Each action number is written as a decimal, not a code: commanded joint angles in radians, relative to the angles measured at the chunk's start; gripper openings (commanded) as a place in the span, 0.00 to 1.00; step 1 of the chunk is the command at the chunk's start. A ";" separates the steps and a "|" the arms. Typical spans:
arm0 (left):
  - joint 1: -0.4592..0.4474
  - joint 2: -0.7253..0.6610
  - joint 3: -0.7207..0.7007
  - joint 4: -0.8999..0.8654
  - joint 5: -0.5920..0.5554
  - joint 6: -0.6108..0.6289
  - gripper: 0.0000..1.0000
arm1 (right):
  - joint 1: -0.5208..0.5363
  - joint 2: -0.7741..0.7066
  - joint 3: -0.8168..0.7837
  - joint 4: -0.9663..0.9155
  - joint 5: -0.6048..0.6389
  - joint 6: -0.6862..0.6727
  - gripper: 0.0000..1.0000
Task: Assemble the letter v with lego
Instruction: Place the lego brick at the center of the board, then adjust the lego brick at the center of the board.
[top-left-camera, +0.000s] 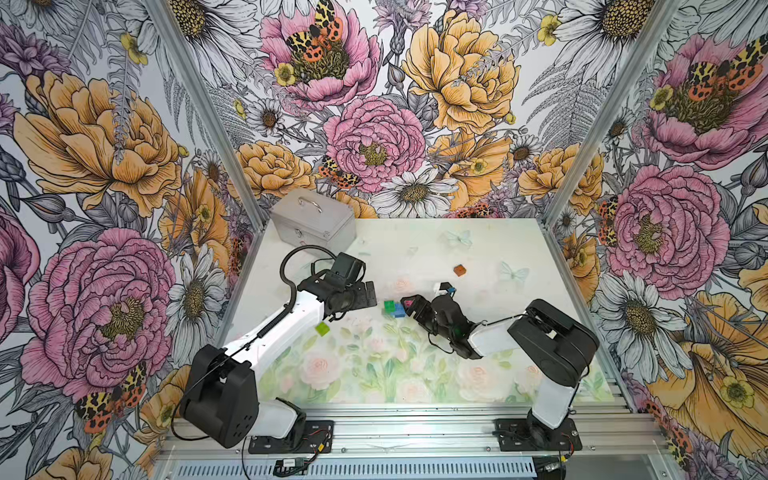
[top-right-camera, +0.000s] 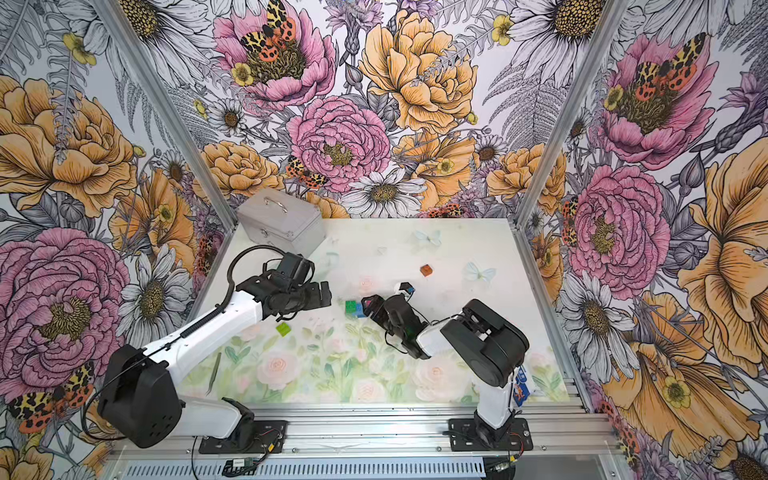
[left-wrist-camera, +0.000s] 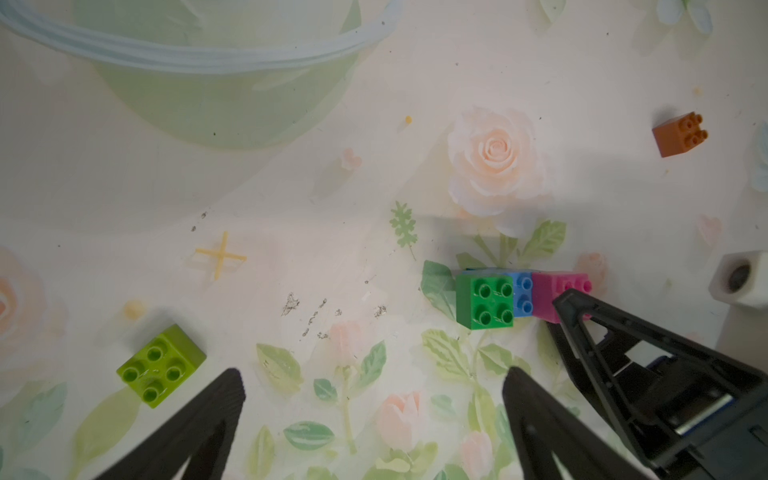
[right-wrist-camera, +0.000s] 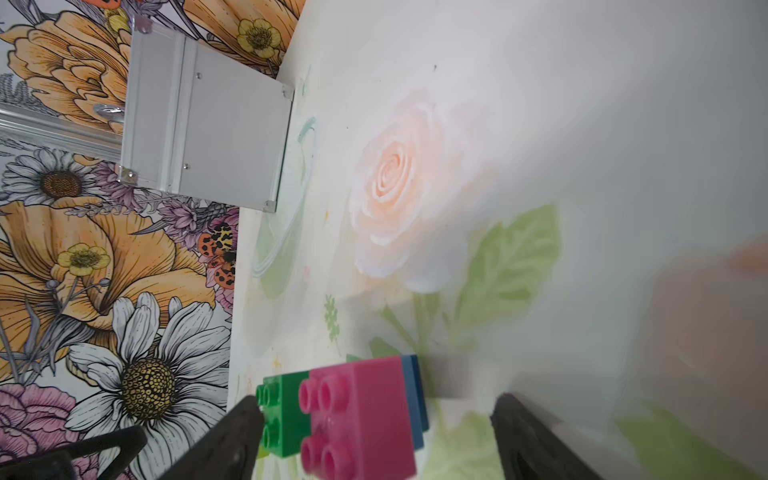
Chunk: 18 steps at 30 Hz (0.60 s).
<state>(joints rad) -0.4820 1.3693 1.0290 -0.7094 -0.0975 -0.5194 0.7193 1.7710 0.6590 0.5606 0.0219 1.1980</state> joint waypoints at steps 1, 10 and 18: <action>0.017 -0.065 -0.028 0.065 0.015 0.048 0.99 | -0.003 -0.117 0.049 -0.338 0.046 -0.240 0.96; 0.047 -0.152 -0.104 0.108 0.018 0.085 0.99 | 0.000 -0.465 0.077 -0.642 -0.061 -1.208 0.95; 0.053 -0.148 -0.129 0.146 0.034 0.078 0.99 | -0.126 -0.335 0.143 -0.708 -0.276 -2.007 0.92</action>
<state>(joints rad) -0.4400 1.2316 0.9195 -0.6113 -0.0856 -0.4625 0.6571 1.3273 0.7216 -0.0471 -0.1490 -0.4522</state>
